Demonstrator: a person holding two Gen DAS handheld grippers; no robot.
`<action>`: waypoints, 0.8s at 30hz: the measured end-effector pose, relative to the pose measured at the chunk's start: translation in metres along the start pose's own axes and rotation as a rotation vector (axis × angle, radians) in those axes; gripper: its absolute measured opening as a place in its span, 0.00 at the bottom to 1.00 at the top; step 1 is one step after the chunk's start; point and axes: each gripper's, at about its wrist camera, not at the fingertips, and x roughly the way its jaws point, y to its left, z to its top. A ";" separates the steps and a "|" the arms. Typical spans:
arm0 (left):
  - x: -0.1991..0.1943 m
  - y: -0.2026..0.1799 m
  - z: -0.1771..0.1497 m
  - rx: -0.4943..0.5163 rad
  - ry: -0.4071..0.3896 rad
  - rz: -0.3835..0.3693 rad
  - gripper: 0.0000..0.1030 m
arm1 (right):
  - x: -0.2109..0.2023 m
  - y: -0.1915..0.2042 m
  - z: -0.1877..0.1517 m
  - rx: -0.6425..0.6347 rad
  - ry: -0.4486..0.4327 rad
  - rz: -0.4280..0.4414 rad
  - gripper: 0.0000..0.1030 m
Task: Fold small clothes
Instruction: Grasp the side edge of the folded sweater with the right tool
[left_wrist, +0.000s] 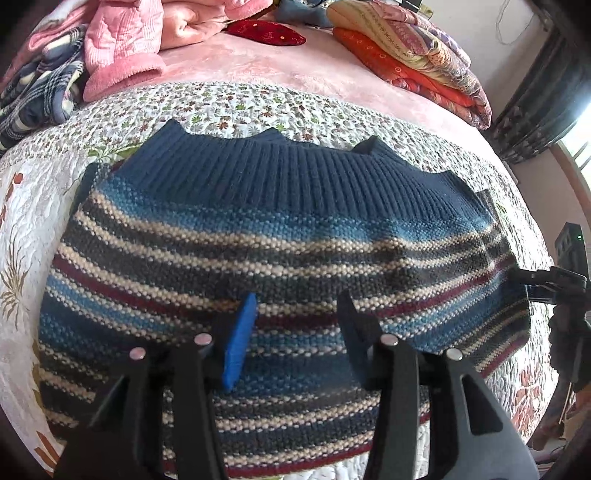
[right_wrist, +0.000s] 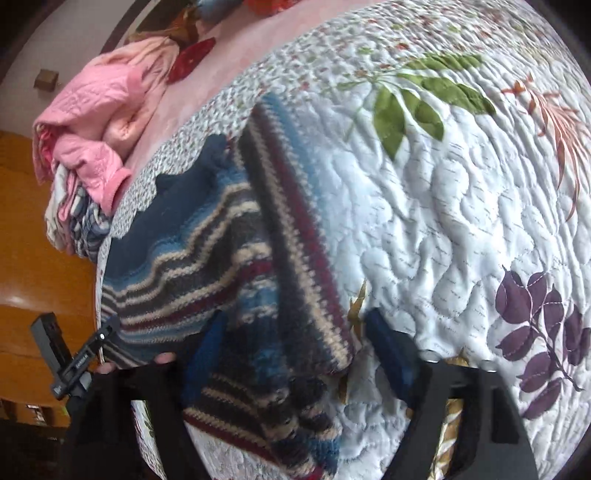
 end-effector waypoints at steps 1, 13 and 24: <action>0.001 0.000 -0.001 0.002 0.001 0.000 0.44 | 0.000 -0.003 0.001 0.013 0.000 0.021 0.50; 0.003 0.004 -0.003 -0.001 0.009 -0.015 0.44 | -0.024 0.003 -0.001 0.032 -0.014 0.093 0.32; 0.006 0.007 -0.005 0.002 0.007 -0.021 0.44 | -0.003 -0.021 -0.009 0.085 -0.031 0.071 0.32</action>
